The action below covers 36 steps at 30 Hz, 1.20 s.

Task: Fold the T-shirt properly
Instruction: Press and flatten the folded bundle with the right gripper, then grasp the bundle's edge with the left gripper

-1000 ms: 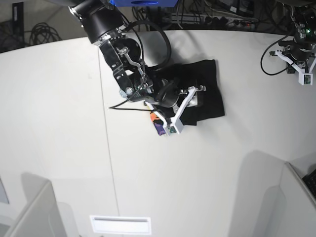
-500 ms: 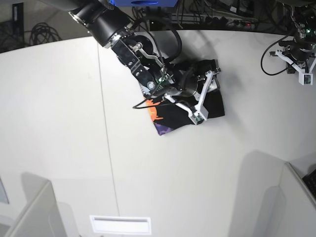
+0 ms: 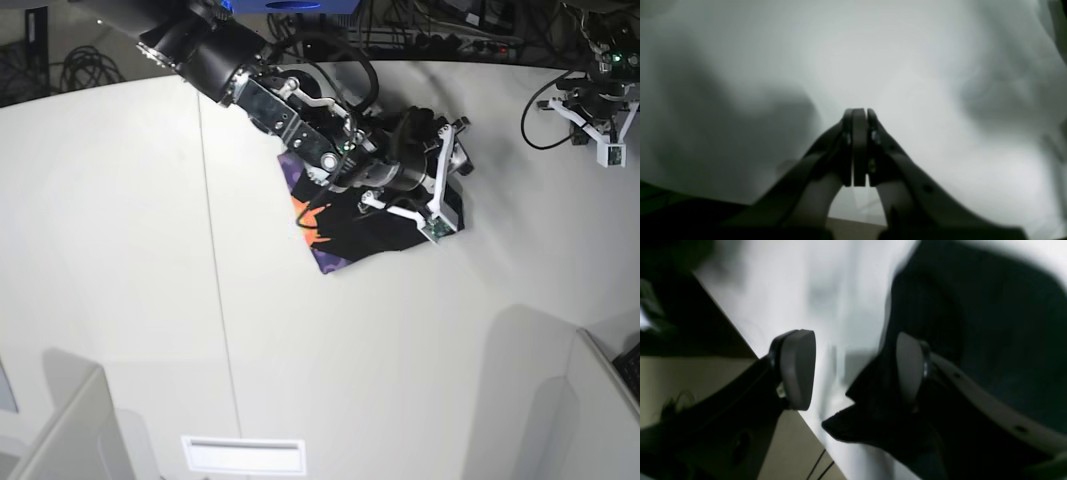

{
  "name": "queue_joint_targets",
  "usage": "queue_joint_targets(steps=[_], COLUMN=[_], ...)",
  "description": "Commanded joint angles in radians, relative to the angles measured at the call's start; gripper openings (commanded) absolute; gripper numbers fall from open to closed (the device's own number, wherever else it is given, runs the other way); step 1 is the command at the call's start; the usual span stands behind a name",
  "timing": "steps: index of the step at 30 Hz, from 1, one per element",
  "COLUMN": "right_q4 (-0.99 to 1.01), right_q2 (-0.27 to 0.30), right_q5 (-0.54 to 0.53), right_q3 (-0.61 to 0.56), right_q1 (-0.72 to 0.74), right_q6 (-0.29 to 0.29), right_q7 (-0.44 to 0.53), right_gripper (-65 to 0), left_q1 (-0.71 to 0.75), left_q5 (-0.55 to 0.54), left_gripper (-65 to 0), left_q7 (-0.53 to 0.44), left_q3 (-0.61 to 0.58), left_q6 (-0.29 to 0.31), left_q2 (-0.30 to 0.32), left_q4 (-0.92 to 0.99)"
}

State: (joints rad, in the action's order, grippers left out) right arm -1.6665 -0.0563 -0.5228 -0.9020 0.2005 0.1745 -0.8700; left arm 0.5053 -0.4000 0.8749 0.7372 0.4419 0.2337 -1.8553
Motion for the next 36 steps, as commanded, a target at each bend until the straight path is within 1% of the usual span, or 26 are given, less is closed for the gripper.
queue_joint_targets(steps=[1,2,3,5,7,9,12,14,17,18,19,20,22,24,25,26,28,31,32,36], right_q4=[-0.05,-0.083,-0.106,-0.137,-0.151,-0.151,-0.151,-0.151,-0.151,-0.151,-0.151,-0.151,-0.151,-0.153,-0.153,-0.153,-0.153,-0.153,-0.153,-0.153], right_q2=[0.009,0.034,0.052,0.086,0.111,0.117,0.111,0.114,0.117,0.118,0.118,0.118,0.125,0.143,0.143,0.144,0.146,0.151,0.16,0.166], right_q5=[-0.004,-0.004,-0.006,-0.009,-0.01,-0.012,-0.012,-0.012,-0.012,-0.012,-0.012,-0.012,-0.012,-0.012,-0.012,-0.012,-0.012,-0.012,-0.012,-0.012], right_q3=[0.019,0.045,0.071,0.156,0.252,0.355,0.512,0.571,0.625,0.637,0.645,0.648,0.648,0.639,0.639,0.639,0.64,0.64,0.64,0.64], right_q1=[0.014,0.006,-0.011,-0.051,-0.105,-0.16,-0.249,-0.284,-0.313,-0.321,-0.326,-0.327,-0.327,-0.327,-0.327,-0.329,-0.329,-0.329,-0.329,-0.329], right_q6=[-0.003,-0.003,-0.003,-0.003,-0.003,-0.003,-0.005,-0.007,-0.007,-0.007,-0.007,-0.007,-0.007,-0.007,-0.007,-0.007,-0.007,-0.007,-0.007,-0.007], right_q7=[0.025,0.047,0.07,0.127,0.177,0.212,0.252,0.262,0.262,0.262,0.26,0.259,0.257,0.257,0.257,0.257,0.257,0.257,0.257,0.257], right_gripper=[-29.1,-30.6,-34.1,-46.7,-64.1,-65.0,-65.0,-65.0,-65.0,-65.0,-65.0,-65.0,-65.0,-65.0,-65.0,-65.0,-65.0,-65.0,-65.0,-65.0], left_q1=[0.002,0.002,0.002,0.002,-0.001,-0.006,-0.015,-0.029,-0.033,-0.033,-0.032,-0.032,-0.032,-0.04,-0.043,-0.046,-0.067,-0.104,-0.118,-0.145], left_q5=[-0.006,-0.006,-0.006,-0.006,-0.006,-0.006,-0.007,-0.007,-0.01,-0.032,-0.076,-0.138,-0.276,-0.391,-0.425,-0.435,-0.423,-0.391,-0.386,-0.396], left_gripper=[-65.0,-65.0,-65.0,-65.0,-65.0,-65.0,-65.0,-65.0,-65.0,-56.3,-46.1,-36.0,-17.1,-2.5,0.0,0.0,0.0,0.0,0.0,0.0], left_q7=[-0.016,-0.016,-0.016,-0.016,-0.016,-0.016,-0.016,-0.016,-0.016,-0.016,-0.016,-0.012,0.042,0.097,0.111,0.112,0.116,0.116,0.116,0.116], left_q3=[0.009,0.009,0.009,0.009,0.009,0.009,0.003,0.008,0.003,0.002,0.003,0.008,0.009,0.009,0.009,0.002,-0.008,-0.034,-0.043,-0.115], left_q6=[0.022,0.05,0.067,0.09,0.097,0.099,0.114,0.117,0.117,0.117,0.117,0.117,0.117,0.117,0.116,0.114,0.113,0.113,0.113,0.113], left_q2=[0.002,-0.006,-0.015,-0.043,-0.072,-0.098,-0.116,-0.135,-0.141,-0.141,-0.141,-0.139,-0.133,-0.127,-0.125,-0.129,-0.135,-0.168,-0.175,-0.178], left_q4=[-0.02,-0.025,-0.031,-0.05,-0.07,-0.083,-0.094,-0.094,-0.094,-0.091,-0.089,-0.086,-0.083,-0.074,-0.07,-0.068,-0.062,-0.013,0.007,0.052])
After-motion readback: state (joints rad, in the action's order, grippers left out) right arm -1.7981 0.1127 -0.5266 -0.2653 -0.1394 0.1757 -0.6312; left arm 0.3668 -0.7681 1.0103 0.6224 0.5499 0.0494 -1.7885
